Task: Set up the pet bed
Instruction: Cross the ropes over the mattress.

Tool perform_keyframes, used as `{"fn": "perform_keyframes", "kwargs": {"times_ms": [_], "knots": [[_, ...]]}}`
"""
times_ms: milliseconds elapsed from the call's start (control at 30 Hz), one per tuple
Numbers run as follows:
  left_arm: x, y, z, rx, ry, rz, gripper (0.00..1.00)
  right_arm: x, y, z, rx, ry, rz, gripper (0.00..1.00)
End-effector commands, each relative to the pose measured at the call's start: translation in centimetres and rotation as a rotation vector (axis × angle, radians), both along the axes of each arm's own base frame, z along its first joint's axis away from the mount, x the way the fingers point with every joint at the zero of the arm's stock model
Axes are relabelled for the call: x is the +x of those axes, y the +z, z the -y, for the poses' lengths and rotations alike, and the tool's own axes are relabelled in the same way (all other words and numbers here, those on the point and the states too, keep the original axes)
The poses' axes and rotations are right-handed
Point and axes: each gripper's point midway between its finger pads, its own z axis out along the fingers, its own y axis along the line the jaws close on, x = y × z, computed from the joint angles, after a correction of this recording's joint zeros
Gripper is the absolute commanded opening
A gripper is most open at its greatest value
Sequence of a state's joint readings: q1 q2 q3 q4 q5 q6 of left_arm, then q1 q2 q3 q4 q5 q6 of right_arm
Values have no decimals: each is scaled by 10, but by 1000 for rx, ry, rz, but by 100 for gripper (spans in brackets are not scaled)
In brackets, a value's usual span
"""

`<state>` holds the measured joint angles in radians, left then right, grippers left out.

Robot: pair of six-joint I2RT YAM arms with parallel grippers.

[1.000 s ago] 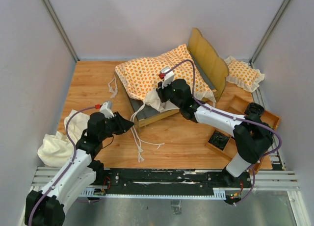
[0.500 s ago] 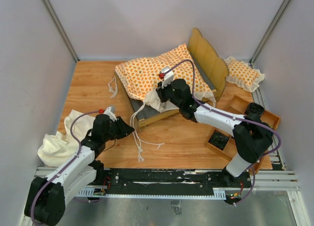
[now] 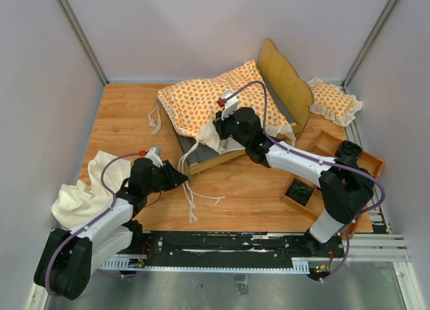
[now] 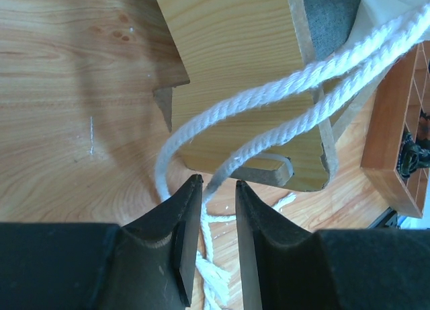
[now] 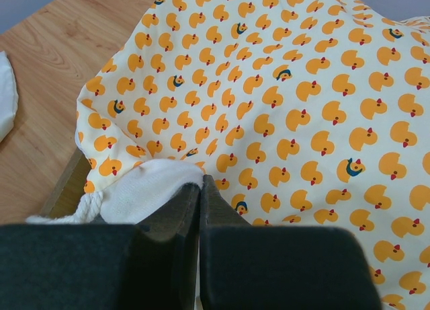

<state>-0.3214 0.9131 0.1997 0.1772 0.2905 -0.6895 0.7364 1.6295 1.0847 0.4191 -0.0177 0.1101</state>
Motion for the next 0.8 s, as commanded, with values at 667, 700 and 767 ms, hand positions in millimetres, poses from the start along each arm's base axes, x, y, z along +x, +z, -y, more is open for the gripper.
{"fn": "perform_keyframes", "kwargs": {"times_ms": [667, 700, 767], "knots": [[-8, 98, 6, -86, -42, 220, 0, 12, -1, 15, 17, -59, -7, 0], [-10, 107, 8, -101, -54, 234, 0, 12, 0, 15, 19, -60, -8, 0], [-13, 124, 13, -127, -86, 258, 0, 12, 1, 14, 23, -59, -7, 0]]}}
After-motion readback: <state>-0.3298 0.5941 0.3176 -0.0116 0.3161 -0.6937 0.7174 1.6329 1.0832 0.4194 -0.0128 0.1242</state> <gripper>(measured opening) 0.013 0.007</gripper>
